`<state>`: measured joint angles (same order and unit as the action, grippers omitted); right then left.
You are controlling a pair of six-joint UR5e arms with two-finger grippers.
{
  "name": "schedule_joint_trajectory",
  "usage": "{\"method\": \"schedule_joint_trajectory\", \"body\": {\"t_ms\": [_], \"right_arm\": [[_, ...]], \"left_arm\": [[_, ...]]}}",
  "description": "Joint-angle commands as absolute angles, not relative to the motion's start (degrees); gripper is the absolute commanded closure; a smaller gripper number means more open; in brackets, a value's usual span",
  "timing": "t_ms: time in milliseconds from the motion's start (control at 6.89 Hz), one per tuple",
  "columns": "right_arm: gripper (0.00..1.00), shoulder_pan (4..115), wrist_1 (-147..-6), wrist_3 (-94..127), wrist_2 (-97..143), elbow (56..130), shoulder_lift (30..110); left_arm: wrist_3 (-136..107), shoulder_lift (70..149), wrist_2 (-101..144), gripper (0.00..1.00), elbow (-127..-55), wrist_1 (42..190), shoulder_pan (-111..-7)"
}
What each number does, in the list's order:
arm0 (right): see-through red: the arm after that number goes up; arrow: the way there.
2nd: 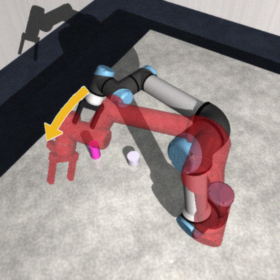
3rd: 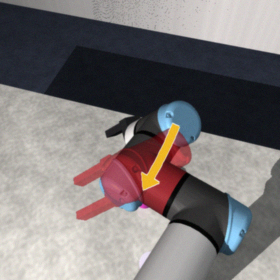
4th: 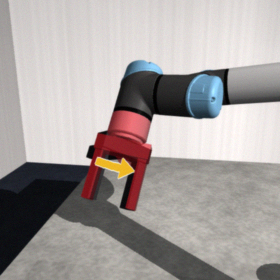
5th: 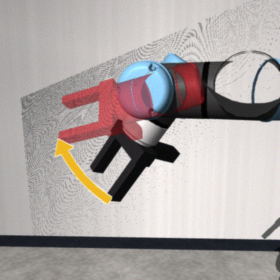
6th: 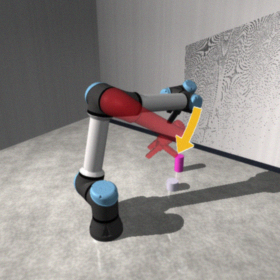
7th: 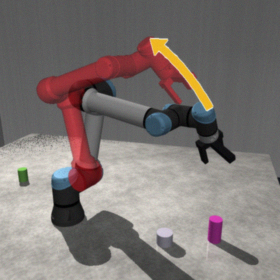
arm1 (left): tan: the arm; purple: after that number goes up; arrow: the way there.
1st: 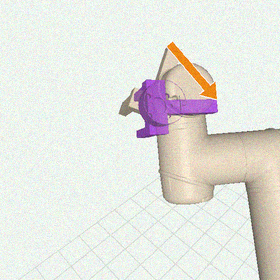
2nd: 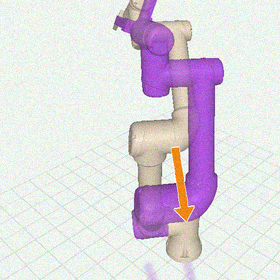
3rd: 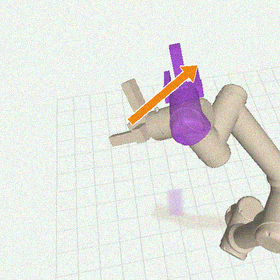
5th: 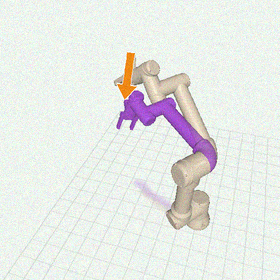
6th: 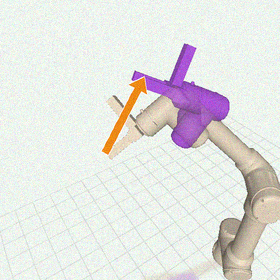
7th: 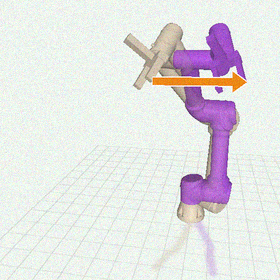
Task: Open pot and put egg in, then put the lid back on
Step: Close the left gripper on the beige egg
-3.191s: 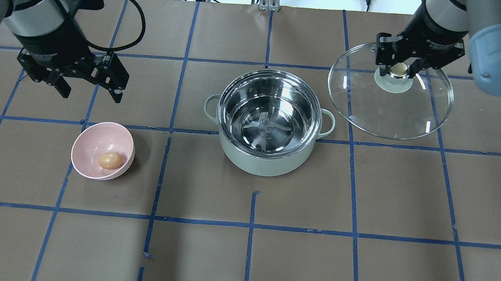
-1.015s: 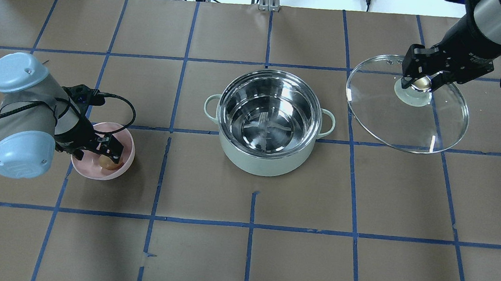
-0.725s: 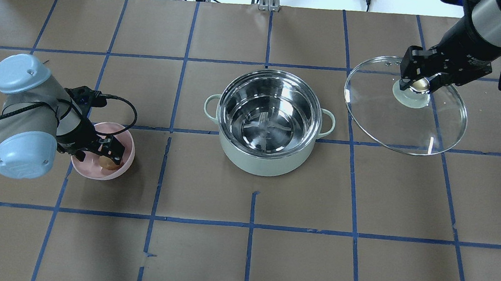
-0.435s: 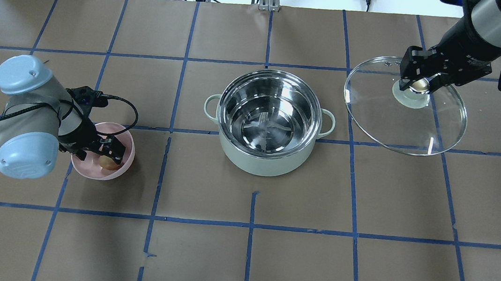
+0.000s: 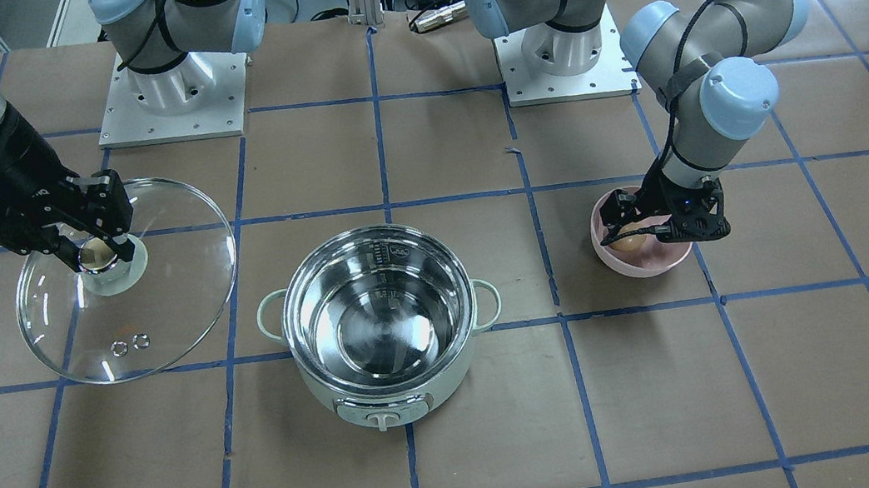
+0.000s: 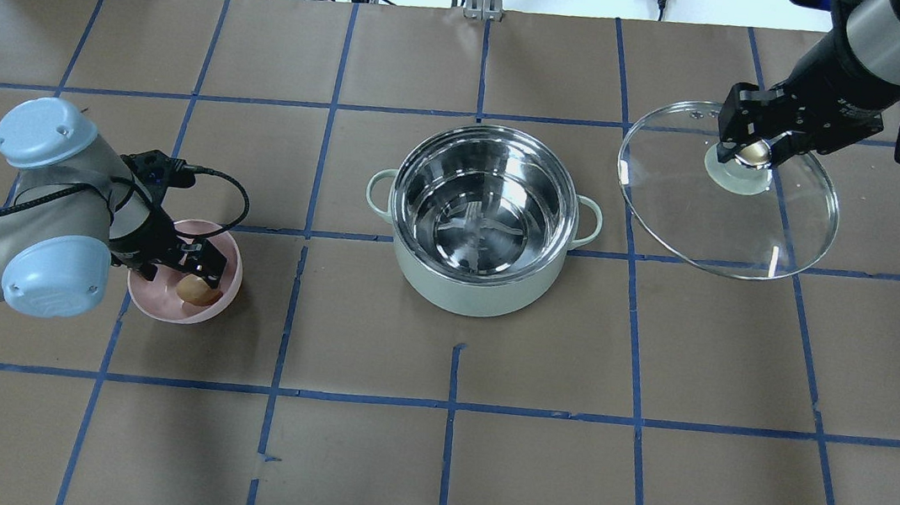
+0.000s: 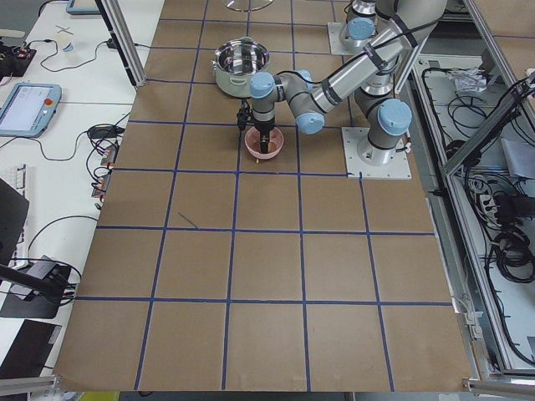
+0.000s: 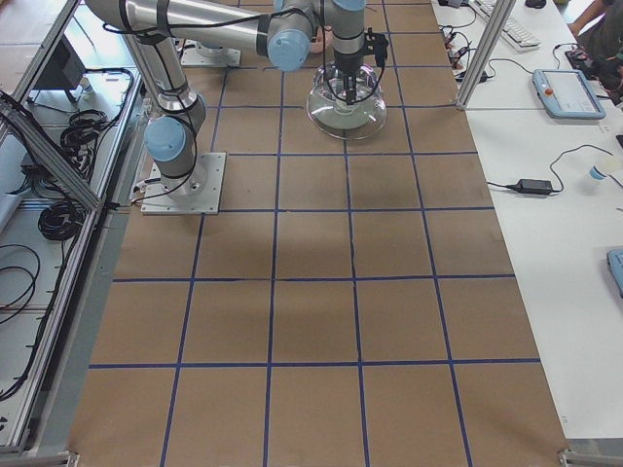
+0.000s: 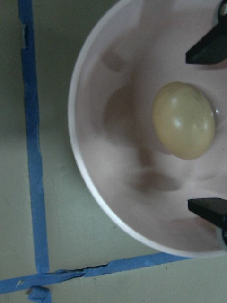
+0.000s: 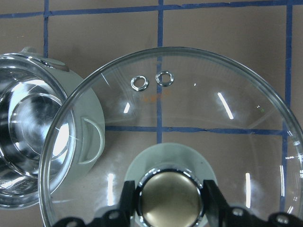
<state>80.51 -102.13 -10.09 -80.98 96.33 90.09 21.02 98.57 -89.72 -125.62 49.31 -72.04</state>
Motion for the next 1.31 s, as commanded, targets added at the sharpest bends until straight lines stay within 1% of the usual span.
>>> {"method": "schedule_joint_trajectory", "body": {"t_ms": [0,580,725,870,1015,1160], "right_arm": [[0.50,80.51,-102.13,-10.19,-80.95,96.33,90.09],[0.50,80.33,-102.83,-10.90,-81.21,97.65,90.18],[0.50,80.33,-102.83,-10.81,-80.95,97.65,90.18],[0.50,80.33,-102.83,-10.90,-80.77,97.73,90.18],[0.50,80.33,-102.83,-10.90,-80.77,97.73,90.18],[0.50,80.33,-102.83,-10.81,-80.77,97.73,90.18]], "left_arm": [[21.09,99.14,-89.65,0.01,-125.77,47.65,-72.07],[21.09,100.37,-89.65,0.01,-125.95,47.64,-72.07],[21.09,100.37,-89.65,0.03,-126.03,47.64,-72.07],[21.09,100.55,-89.65,0.07,-126.04,47.72,-72.07],[21.09,100.63,-89.65,0.29,-125.95,47.72,-72.07],[21.09,100.63,-89.74,0.56,-126.12,47.72,-72.07]]}}
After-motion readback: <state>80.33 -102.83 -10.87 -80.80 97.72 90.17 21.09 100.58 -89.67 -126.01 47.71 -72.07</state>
